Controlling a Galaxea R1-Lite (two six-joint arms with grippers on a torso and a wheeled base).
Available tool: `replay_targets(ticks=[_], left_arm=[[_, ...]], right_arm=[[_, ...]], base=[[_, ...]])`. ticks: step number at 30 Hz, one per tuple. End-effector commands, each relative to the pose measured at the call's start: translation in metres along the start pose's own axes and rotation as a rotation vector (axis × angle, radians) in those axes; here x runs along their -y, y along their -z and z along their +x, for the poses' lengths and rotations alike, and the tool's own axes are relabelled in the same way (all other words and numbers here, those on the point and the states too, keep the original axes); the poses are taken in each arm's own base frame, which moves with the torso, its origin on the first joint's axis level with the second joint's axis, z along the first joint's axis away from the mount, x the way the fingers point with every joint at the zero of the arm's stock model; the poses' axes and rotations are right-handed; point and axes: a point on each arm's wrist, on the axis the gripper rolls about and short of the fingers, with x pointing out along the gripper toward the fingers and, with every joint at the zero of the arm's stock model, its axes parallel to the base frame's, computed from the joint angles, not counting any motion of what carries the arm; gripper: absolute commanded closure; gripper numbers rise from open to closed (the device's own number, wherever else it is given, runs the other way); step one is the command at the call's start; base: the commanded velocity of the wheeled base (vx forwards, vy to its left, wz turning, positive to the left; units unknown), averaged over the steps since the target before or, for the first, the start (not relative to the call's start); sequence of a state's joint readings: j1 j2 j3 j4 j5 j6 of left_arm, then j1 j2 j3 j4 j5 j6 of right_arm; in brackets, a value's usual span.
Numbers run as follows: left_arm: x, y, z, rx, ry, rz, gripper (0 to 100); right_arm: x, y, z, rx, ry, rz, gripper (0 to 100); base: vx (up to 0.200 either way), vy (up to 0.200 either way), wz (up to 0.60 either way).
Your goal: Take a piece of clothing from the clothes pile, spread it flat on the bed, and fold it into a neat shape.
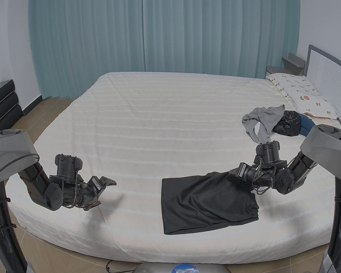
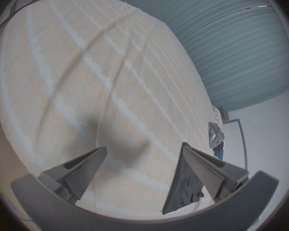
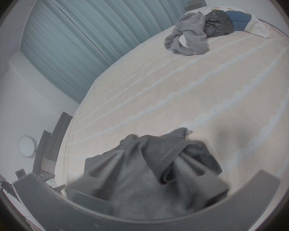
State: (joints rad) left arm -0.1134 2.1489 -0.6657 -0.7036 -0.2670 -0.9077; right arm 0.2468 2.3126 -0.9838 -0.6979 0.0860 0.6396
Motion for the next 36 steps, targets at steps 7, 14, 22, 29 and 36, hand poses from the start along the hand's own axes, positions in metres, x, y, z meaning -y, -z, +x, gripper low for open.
replay_targets(ticks=[7,14,22,29,36], left_arm=[[0.0,0.0,0.0,-0.001,-0.001,-0.001,0],[0.0,0.0,0.0,-0.002,-0.002,-0.001,0],[0.0,0.0,0.0,-0.001,-0.001,-0.001,0],[0.0,0.0,0.0,-0.001,-0.001,-0.001,0],[0.0,0.0,0.0,-0.001,-0.001,-0.001,0]], right_arm=[[0.017,-0.014,0.008,0.032,0.033,0.032,100],[0.032,-0.021,0.012,0.046,0.061,0.055,100],[0.042,-0.025,0.015,0.054,0.077,0.085,100],[0.035,-0.024,0.009,0.056,0.056,0.093,0],[0.033,-0.022,-0.03,-0.004,-0.008,0.089,0]], base=[[0.0,0.0,0.0],[0.0,0.0,0.0],[0.0,0.0,0.0],[0.0,0.0,0.0],[0.0,0.0,0.0]])
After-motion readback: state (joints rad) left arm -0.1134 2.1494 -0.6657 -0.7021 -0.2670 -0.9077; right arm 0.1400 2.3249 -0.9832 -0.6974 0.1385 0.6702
